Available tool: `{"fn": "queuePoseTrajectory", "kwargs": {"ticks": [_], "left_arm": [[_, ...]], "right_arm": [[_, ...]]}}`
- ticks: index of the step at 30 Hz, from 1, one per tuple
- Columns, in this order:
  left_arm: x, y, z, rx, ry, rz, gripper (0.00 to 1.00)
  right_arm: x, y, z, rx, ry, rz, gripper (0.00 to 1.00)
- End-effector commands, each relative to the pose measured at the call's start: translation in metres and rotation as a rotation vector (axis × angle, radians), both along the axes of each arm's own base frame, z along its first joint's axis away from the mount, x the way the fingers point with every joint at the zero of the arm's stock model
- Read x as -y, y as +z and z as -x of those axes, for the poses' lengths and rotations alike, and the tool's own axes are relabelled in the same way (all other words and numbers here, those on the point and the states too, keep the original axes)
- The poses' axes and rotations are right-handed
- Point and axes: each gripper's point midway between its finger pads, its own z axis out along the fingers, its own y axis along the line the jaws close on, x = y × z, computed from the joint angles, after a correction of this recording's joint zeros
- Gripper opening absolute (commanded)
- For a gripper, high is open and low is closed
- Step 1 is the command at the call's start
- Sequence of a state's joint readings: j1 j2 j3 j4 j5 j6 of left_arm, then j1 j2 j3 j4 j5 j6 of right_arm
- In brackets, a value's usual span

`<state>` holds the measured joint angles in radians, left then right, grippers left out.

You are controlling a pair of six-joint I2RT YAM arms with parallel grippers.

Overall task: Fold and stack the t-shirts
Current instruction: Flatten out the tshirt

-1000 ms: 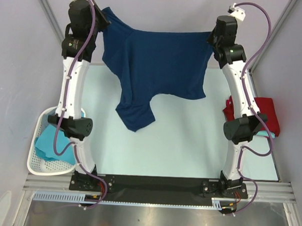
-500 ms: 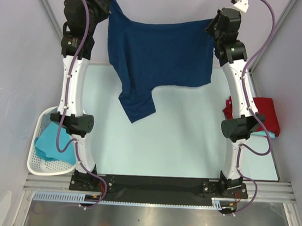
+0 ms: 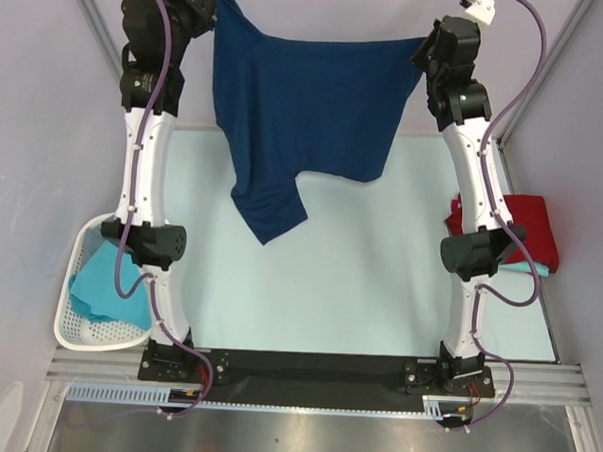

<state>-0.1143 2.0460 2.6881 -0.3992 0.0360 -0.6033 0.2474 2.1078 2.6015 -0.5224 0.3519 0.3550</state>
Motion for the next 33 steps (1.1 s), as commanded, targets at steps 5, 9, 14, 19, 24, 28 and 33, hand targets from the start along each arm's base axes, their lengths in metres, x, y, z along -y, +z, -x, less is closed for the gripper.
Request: {"fn": "queuePoseTrajectory", "kwargs": {"ticks": [5, 9, 14, 19, 24, 28, 33], "left_arm": [[-0.006, 0.01, -0.013, 0.073, -0.028, 0.04, 0.0], [-0.005, 0.016, -0.013, 0.1, -0.031, 0.043, 0.0], [0.004, 0.023, -0.003, 0.113, -0.048, 0.032, 0.0], [0.01, 0.052, 0.025, 0.171, -0.052, 0.029, 0.0], [0.006, 0.096, 0.07, 0.267, -0.037, 0.036, 0.0], [0.013, 0.114, 0.096, 0.303, -0.059, 0.041, 0.0], [0.013, 0.135, 0.124, 0.354, -0.071, 0.054, 0.0]], "right_arm": [[-0.001, 0.009, -0.021, 0.078, 0.011, -0.032, 0.0], [-0.003, 0.012, -0.025, 0.099, 0.018, -0.047, 0.0], [-0.008, 0.016, -0.022, 0.102, 0.038, -0.052, 0.0], [-0.004, 0.043, -0.005, 0.15, 0.044, -0.061, 0.0], [0.003, 0.083, 0.025, 0.22, 0.042, -0.069, 0.0], [0.003, 0.111, 0.052, 0.267, 0.046, -0.066, 0.0], [0.006, 0.14, 0.08, 0.322, 0.042, -0.06, 0.0]]}}
